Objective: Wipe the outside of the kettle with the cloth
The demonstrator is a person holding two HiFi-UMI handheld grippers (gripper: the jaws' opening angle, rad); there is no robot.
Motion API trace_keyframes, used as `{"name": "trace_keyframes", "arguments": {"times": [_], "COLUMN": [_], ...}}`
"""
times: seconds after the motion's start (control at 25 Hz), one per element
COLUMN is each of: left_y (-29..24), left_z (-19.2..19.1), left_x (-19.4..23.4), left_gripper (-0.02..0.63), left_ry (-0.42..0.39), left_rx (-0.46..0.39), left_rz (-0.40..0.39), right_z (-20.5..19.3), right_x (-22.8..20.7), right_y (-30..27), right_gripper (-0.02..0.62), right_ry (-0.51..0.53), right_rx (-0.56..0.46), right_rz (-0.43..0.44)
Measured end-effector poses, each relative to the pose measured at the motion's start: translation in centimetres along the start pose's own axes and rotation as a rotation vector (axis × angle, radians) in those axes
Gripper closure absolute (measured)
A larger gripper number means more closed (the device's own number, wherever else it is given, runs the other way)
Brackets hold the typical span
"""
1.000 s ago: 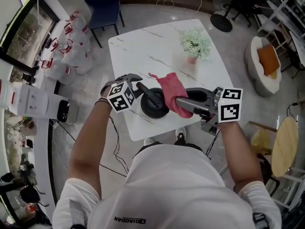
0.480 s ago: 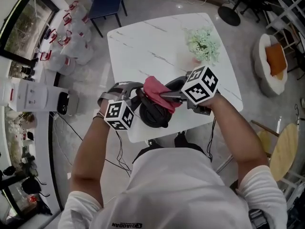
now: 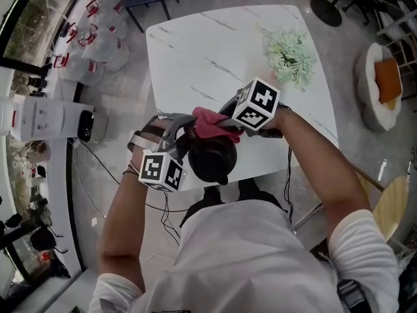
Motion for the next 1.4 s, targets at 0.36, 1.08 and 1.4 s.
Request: {"name": "trace_keyframes", "arguments": {"times": [0.36,1.08,1.4], "left_y": [0.3,-0.5,-1.7], "left_z": [-0.2,-1.7,-2.7], "left_x": [-0.2,0.7,1.8], "left_gripper": [0.462,0.462,0.460], "left_ry": [0.010,0.116,0.195], "left_rx": [0.000,0.025,0.053], "left_rz": [0.026,-0.023,-0.088], "right_z": [-4.8,-7.5,-8.9], "right_x": [-3.4,-1.2,6.0], "right_y": [-3.9,2.6,8.4], "right_gripper": [0.501,0.497,0.497], "right_ry": [-0.056,-0.329,-0.579], "right_rx": [0.058,-0.233,-0.634], "right_rz": [-0.099,-0.483,-0.459]}}
Point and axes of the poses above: the fingertips, and each gripper's own axes: y backward along the fingers, x to its left, z out of its top, the point moved 8 cm from there along y, backward along the fingers, and after that the axes turned 13 degrees about y, right-handed, at the moved point
